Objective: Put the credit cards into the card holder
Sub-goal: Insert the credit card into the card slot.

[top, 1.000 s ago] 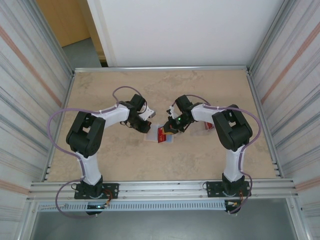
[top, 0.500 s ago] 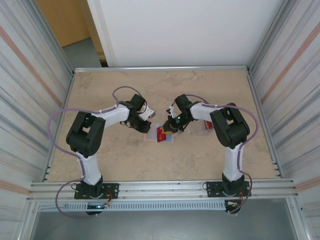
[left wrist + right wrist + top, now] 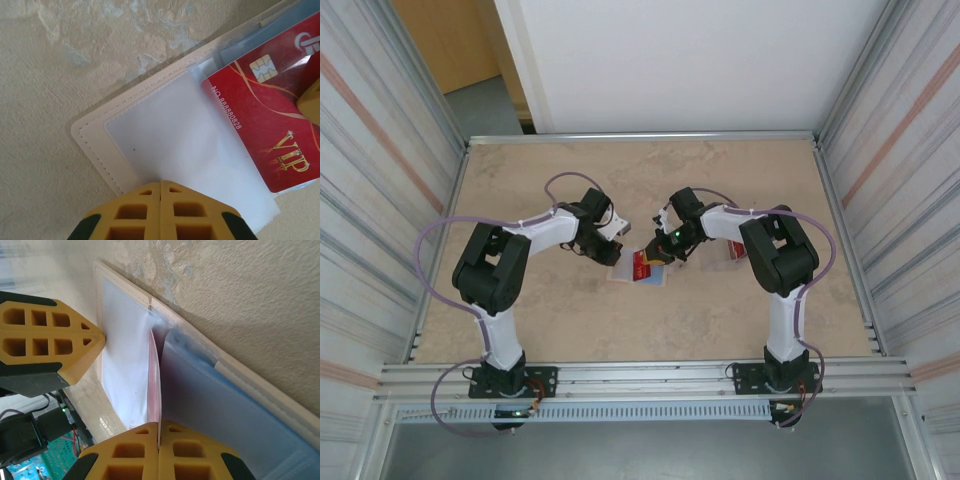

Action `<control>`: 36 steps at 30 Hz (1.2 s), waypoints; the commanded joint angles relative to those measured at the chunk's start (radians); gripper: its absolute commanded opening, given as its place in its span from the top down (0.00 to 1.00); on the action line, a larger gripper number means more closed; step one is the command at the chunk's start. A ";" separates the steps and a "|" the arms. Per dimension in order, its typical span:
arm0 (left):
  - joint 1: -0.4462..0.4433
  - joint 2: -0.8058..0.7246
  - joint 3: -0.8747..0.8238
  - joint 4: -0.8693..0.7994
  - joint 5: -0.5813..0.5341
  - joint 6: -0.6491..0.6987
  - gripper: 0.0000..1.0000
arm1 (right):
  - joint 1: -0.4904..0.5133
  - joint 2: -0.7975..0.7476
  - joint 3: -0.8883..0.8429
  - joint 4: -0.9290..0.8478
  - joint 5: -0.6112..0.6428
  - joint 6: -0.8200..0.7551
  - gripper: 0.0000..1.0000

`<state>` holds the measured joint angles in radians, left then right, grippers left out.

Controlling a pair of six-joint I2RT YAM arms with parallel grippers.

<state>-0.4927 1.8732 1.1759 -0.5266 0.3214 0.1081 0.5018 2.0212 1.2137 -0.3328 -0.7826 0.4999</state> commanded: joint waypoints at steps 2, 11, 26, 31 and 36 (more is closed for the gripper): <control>-0.004 0.003 -0.019 -0.015 0.015 -0.007 1.00 | 0.007 0.043 -0.014 0.040 0.082 0.039 1.00; -0.003 -0.002 -0.019 -0.019 0.013 0.000 1.00 | 0.003 0.042 -0.046 0.082 0.048 0.056 1.00; -0.007 0.001 -0.018 -0.020 0.011 -0.001 1.00 | -0.006 0.000 -0.097 0.250 -0.063 0.181 1.00; -0.009 0.000 -0.019 -0.021 0.008 0.002 1.00 | -0.008 -0.015 -0.137 0.295 -0.052 0.214 1.00; -0.009 0.000 -0.019 -0.020 0.008 0.002 1.00 | -0.019 -0.024 -0.150 0.326 -0.052 0.246 1.00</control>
<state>-0.4927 1.8729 1.1721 -0.5274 0.3206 0.1081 0.4885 2.0151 1.0809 -0.0303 -0.8646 0.7055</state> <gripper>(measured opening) 0.052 0.046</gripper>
